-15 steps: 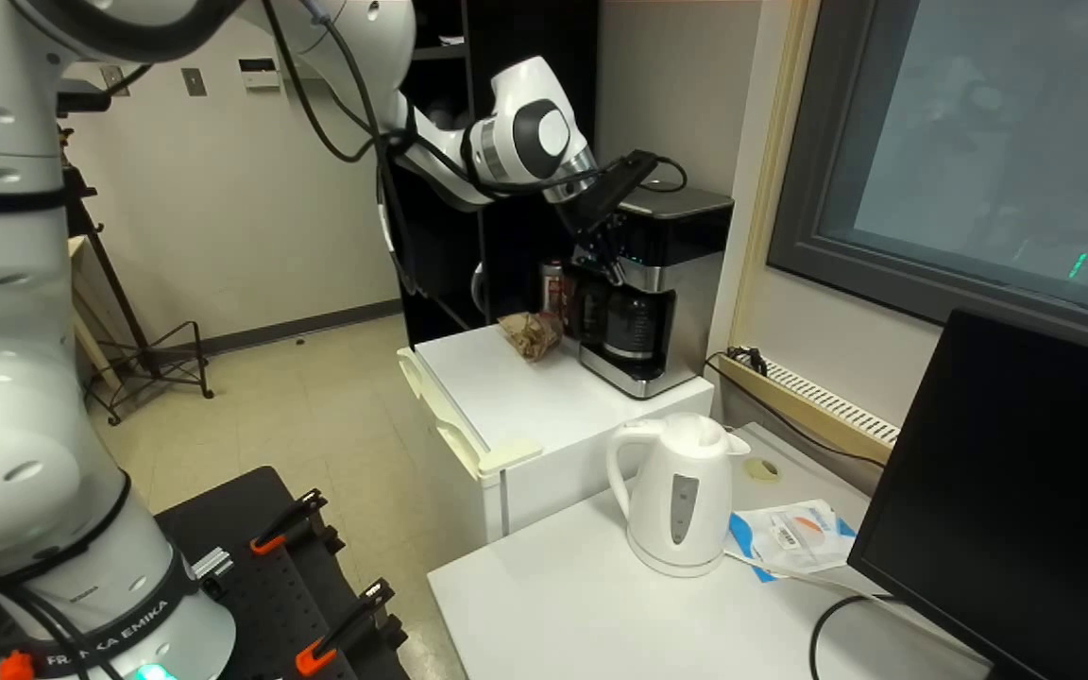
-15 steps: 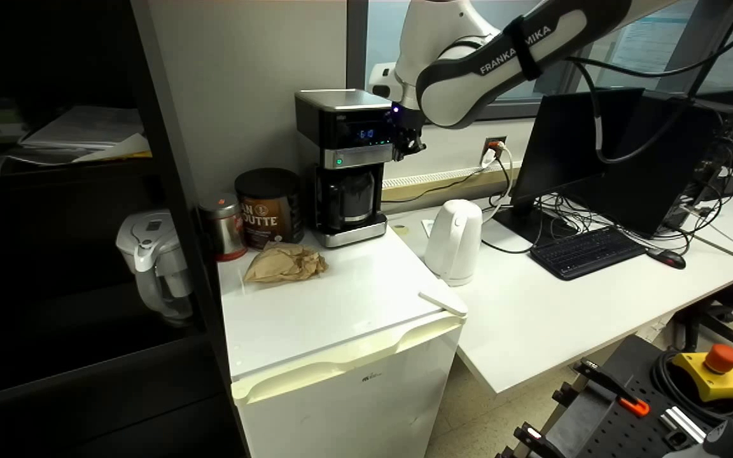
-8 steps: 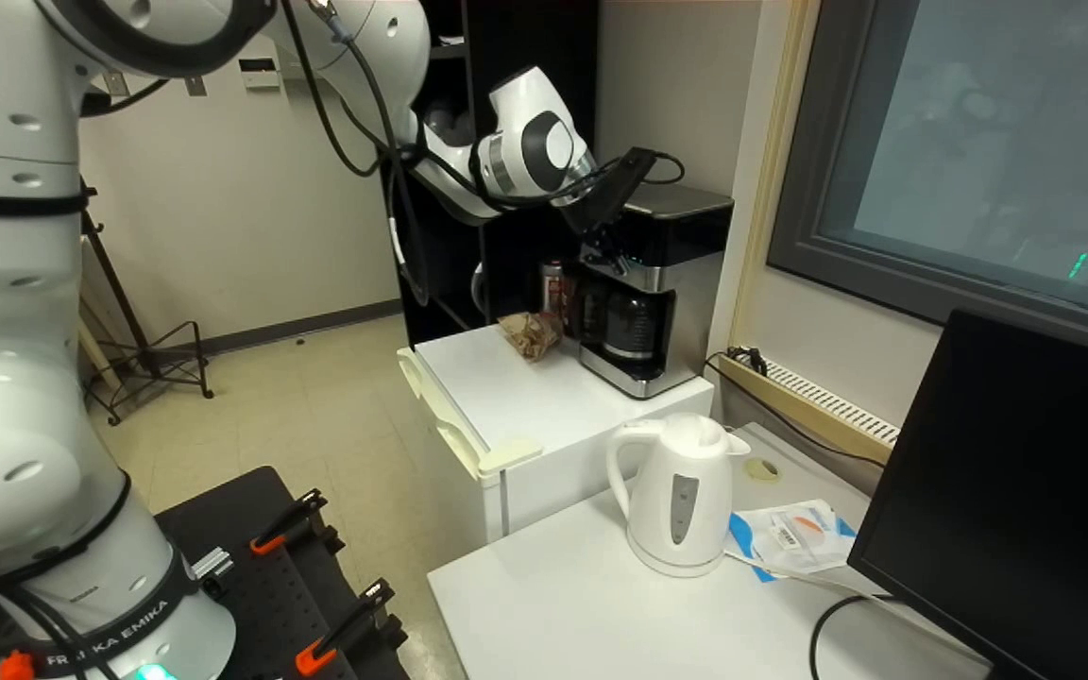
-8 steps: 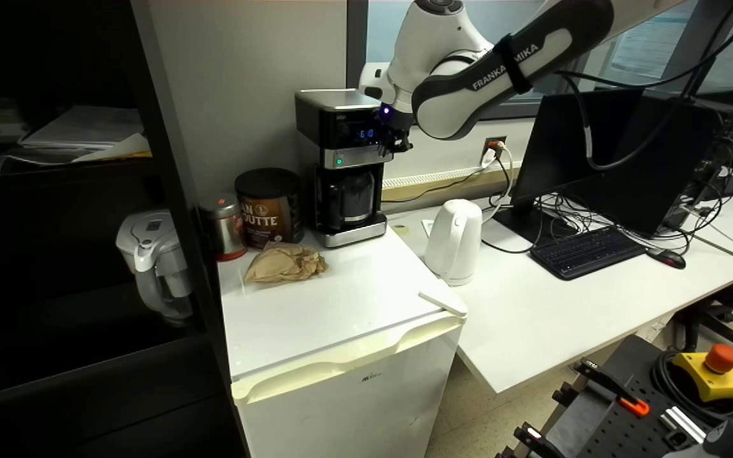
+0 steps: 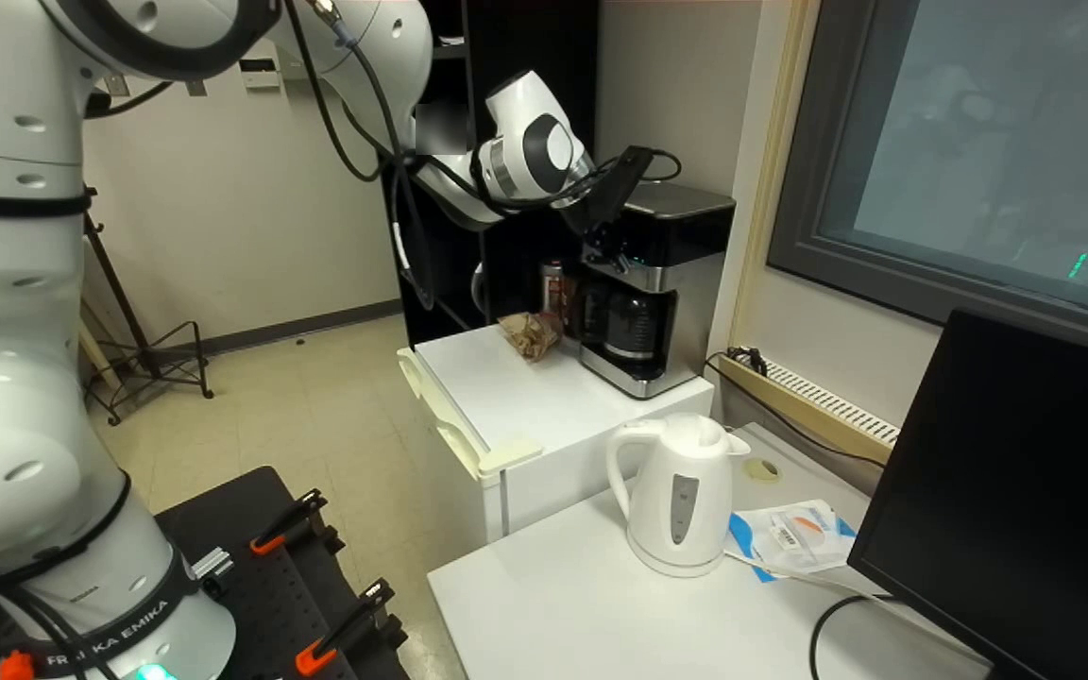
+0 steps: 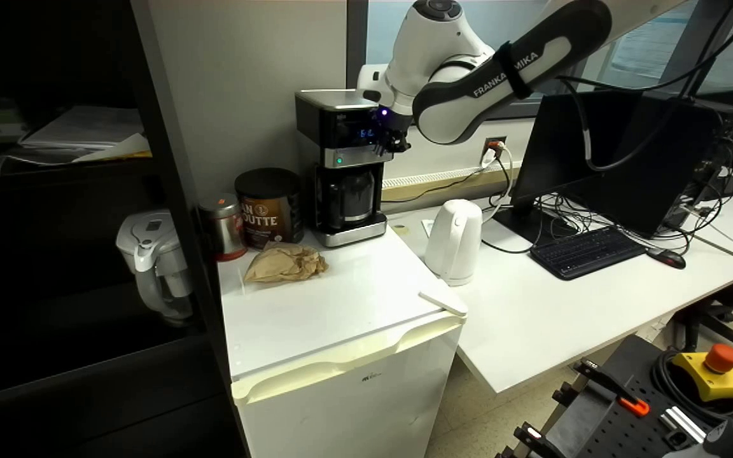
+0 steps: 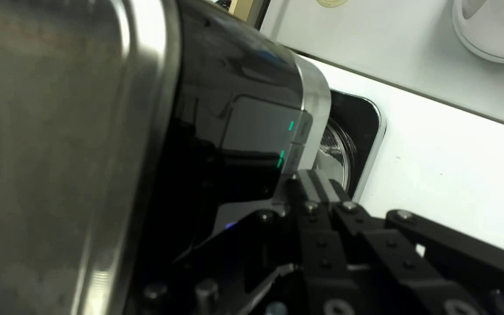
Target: Press a button on the coffeemaker.
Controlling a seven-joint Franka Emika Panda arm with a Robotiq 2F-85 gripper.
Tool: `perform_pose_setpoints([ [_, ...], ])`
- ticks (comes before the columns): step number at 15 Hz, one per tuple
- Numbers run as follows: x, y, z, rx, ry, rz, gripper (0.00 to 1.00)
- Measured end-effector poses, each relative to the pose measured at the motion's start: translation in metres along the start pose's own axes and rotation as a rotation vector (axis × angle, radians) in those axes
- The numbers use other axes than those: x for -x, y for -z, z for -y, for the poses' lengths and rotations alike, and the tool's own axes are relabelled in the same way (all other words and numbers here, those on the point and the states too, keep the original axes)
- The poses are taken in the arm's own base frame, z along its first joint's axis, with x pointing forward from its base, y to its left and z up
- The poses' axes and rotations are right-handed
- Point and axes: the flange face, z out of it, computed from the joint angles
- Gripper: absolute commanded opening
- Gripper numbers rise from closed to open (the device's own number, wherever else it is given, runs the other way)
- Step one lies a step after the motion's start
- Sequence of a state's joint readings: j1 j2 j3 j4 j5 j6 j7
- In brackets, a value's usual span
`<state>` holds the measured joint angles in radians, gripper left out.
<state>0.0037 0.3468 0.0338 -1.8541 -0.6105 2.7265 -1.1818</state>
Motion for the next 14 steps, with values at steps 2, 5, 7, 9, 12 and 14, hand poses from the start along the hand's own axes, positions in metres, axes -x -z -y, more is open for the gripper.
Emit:
perform_pose_setpoints([
  [2,-0.001,0.000,0.000,0.002,0.012,0.004,0.02],
  [5,-0.002,-0.001,0.002,0.001,0.022,0.006,0.02],
  [7,-0.003,-0.002,0.004,-0.003,0.036,0.004,0.02],
  [9,-0.007,-0.001,0.007,-0.008,0.054,-0.001,0.02],
  [12,-0.012,0.004,0.012,-0.013,0.074,-0.006,0.02],
  [14,-0.015,0.009,0.016,-0.014,0.085,-0.006,0.02],
])
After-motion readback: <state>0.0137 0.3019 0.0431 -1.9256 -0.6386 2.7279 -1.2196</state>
